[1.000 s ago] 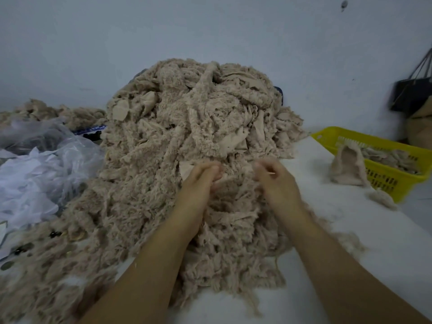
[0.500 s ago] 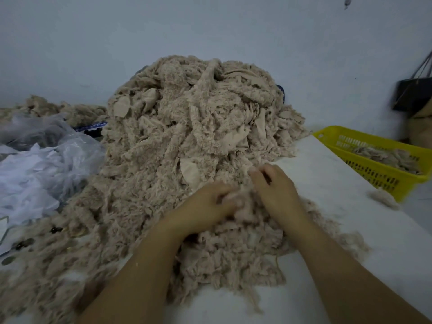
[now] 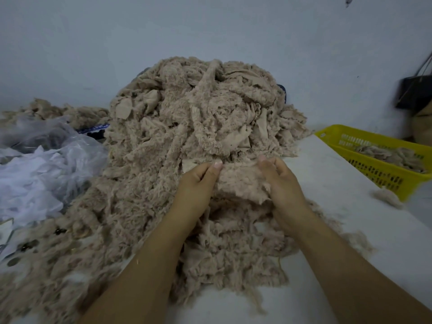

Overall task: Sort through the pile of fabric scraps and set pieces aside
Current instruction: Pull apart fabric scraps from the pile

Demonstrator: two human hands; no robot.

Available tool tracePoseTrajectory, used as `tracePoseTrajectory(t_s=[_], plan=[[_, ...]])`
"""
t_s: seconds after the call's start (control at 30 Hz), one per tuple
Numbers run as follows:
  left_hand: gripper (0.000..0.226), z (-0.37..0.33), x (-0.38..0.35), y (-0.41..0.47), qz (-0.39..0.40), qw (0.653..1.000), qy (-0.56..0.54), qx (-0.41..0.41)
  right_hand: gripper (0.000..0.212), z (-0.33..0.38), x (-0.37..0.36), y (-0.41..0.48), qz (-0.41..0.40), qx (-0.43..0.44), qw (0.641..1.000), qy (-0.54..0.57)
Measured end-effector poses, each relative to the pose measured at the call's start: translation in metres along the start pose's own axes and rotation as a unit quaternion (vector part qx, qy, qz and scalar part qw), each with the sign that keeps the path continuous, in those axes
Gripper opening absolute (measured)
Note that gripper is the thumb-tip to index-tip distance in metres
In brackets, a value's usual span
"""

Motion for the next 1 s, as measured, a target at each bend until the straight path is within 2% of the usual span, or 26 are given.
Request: tracePoseTrajectory(t_s=[0.07, 0.13, 0.2, 0.23, 0.27, 0.3, 0.33, 0.37, 0.43, 0.5, 0.57, 0.63, 0.67, 0.7, 0.77, 0.8, 0.87, 0.9, 0.97, 1.0], plan=[[0.047, -0.001, 0.003, -0.001, -0.013, 0.998, -0.047, 0.031, 0.052, 0.005, -0.003, -0.002, -0.024, -0.03, 0.999, 0.027], [0.043, -0.002, 0.008, 0.0, -0.028, 0.992, -0.104, 0.071, 0.041, 0.005, -0.003, -0.001, -0.022, -0.047, 0.997, 0.05], [0.029, -0.002, 0.01, 0.001, -0.003, 0.976, -0.185, 0.117, 0.032, 0.008, -0.005, -0.002, 0.0, -0.074, 0.995, 0.07], [0.019, -0.003, 0.009, 0.001, 0.025, 0.96, -0.241, 0.14, 0.04, 0.008, -0.005, -0.003, 0.012, -0.091, 0.992, 0.088], [0.019, -0.005, 0.008, 0.002, 0.049, 0.94, -0.295, 0.165, 0.052, 0.008, -0.002, -0.002, 0.016, -0.1, 0.989, 0.104], [0.036, -0.006, 0.008, 0.003, 0.06, 0.919, -0.342, 0.189, 0.058, 0.009, 0.0, -0.001, 0.01, -0.103, 0.988, 0.114], [0.05, -0.005, 0.008, 0.005, 0.061, 0.896, -0.39, 0.203, 0.053, 0.009, 0.002, 0.001, -0.001, -0.1, 0.989, 0.108], [0.055, -0.005, 0.008, 0.006, 0.053, 0.874, -0.438, 0.204, 0.041, 0.008, 0.004, 0.002, -0.004, -0.091, 0.991, 0.094], [0.041, -0.005, 0.007, 0.008, 0.021, 0.821, -0.529, 0.212, 0.019, 0.006, 0.006, 0.002, -0.019, -0.078, 0.995, 0.062], [0.024, -0.005, 0.008, 0.01, -0.007, 0.778, -0.583, 0.233, 0.014, 0.004, 0.004, 0.004, -0.044, -0.092, 0.992, 0.075], [0.026, 0.0, 0.017, 0.014, -0.024, 0.773, -0.588, 0.235, 0.016, 0.008, 0.005, 0.006, -0.081, -0.109, 0.974, 0.182], [0.042, 0.009, 0.033, 0.017, -0.071, 0.779, -0.581, 0.223, 0.017, 0.016, 0.02, 0.011, -0.13, -0.089, 0.942, 0.296], [0.047, 0.015, 0.039, 0.017, -0.077, 0.792, -0.56, 0.231, 0.018, 0.018, 0.028, 0.011, -0.14, -0.064, 0.949, 0.275], [0.051, 0.018, 0.039, 0.015, -0.038, 0.799, -0.543, 0.254, 0.021, 0.016, 0.033, 0.011, -0.133, -0.043, 0.968, 0.209], [0.055, 0.01, 0.028, 0.01, 0.055, 0.76, -0.571, 0.305, 0.03, 0.005, 0.029, 0.01, -0.074, -0.021, 0.997, 0.023], [0.051, 0.008, 0.021, 0.011, 0.054, 0.753, -0.586, 0.294, 0.034, -0.001, 0.021, 0.008, -0.026, -0.012, 0.997, -0.077], [0.042, 0.006, 0.008, 0.015, -0.002, 0.781, -0.578, 0.236, 0.041, -0.012, 0.002, 0.003, 0.083, 0.026, 0.97, -0.227], [0.043, 0.004, 0.005, 0.015, -0.012, 0.794, -0.569, 0.212, 0.048, -0.014, -0.005, 0.0, 0.121, 0.046, 0.955, -0.267], [0.044, 0.001, 0.003, 0.014, -0.001, 0.804, -0.564, 0.189, 0.057, -0.015, -0.014, -0.006, 0.181, 0.072, 0.939, -0.284], [0.044, 0.003, 0.004, 0.013, 0.008, 0.81, -0.557, 0.182, 0.052, -0.017, -0.018, -0.008, 0.21, 0.079, 0.927, -0.3]])
Point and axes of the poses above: each hand's wrist, its own y-axis towards the middle knuckle, its own x-axis out of the back of the hand, z = x × y, the point moved 1 cm from there along y, towards the middle knuckle, and after that the axes turned 8 degrees about y, right-handed, at the moved point
